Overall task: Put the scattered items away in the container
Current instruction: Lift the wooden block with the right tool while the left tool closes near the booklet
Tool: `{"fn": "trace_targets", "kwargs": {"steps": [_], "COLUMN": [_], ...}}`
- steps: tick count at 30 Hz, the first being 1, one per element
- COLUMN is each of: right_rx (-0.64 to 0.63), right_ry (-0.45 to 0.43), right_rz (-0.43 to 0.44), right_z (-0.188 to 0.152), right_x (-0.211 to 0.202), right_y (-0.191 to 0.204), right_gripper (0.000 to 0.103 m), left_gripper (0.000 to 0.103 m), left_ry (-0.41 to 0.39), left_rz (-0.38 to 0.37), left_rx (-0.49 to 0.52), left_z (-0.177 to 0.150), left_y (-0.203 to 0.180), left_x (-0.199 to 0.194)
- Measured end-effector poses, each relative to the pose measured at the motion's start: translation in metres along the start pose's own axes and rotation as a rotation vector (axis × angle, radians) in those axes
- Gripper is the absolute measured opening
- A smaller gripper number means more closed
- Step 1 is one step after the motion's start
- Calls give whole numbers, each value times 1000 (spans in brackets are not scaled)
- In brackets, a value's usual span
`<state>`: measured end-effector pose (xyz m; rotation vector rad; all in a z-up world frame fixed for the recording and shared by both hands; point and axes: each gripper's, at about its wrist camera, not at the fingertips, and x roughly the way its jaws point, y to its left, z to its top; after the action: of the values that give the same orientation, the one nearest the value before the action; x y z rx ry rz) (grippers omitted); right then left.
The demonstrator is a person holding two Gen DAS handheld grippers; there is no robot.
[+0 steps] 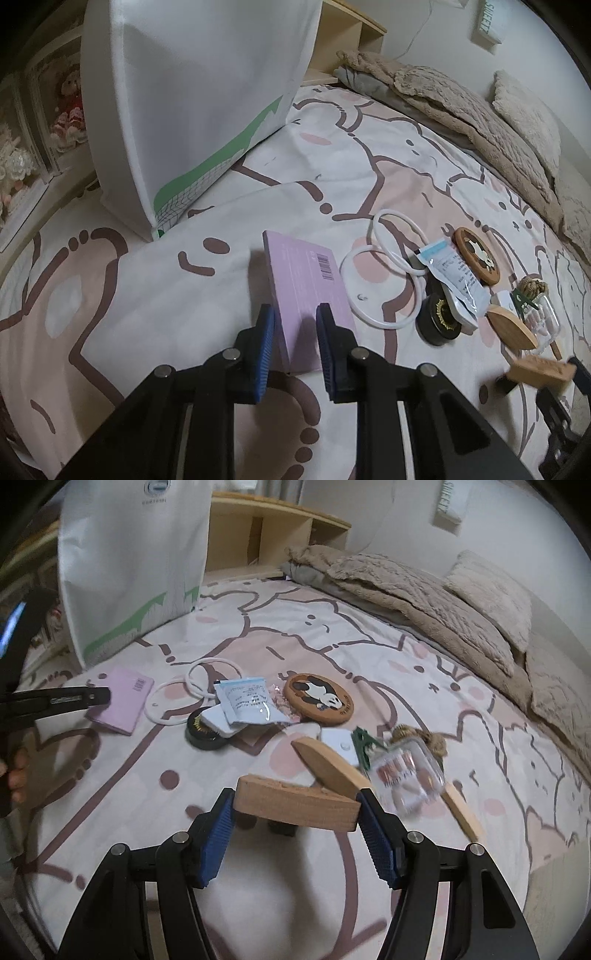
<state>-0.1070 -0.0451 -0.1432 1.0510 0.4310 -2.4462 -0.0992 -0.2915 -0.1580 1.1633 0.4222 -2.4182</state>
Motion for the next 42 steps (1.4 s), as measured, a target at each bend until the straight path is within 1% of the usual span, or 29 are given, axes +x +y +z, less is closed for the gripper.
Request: {"fn": "trace_targets", "kwargs": {"steps": [5, 7, 8, 12, 15, 21, 25, 28, 31, 33, 36, 39, 42], "right_rx": [43, 71, 85, 134, 157, 200, 225, 246, 275, 305, 348, 367, 366], "right_ry": [-25, -37, -44, -51, -58, -71, -81, -91, -96, -94, -97, -85, -84], "right_rz": [24, 37, 44, 70, 78, 92, 99, 108, 120, 121, 133, 150, 147], "right_z": [-25, -35, -39, -53, -62, -78, -86, -93, -99, -104, -112, -118, -120], "right_x": [-30, -41, -46, -60, -70, -82, -88, -90, -90, -88, -86, -82, -81], "right_y": [-3, -6, -8, -15, -18, -24, -28, -32, -35, -38, -42, -45, -45], "right_gripper": [66, 66, 66, 66, 66, 66, 66, 66, 66, 66, 66, 66, 66], "left_gripper": [20, 16, 12, 11, 5, 5, 3, 3, 3, 2, 1, 1, 1], "left_ry": [-5, -5, -9, -28, -44, -69, -86, -100, -106, -110, -115, -93, -67], "left_rz": [-27, -41, -47, -90, -118, -191, -238, -245, -249, -232, -207, -227, -203], "left_rx": [-14, -27, -33, -41, -32, -18, -10, -8, -40, -74, -93, -125, -151], "left_z": [1, 0, 0, 0, 0, -3, -3, -1, 4, 10, 16, 16, 15], "left_y": [2, 3, 3, -2, -8, -18, -22, -20, -10, -1, 9, 17, 21], "left_x": [-4, -6, -8, -20, -30, -47, -56, -61, -62, -60, -57, -52, -42]}}
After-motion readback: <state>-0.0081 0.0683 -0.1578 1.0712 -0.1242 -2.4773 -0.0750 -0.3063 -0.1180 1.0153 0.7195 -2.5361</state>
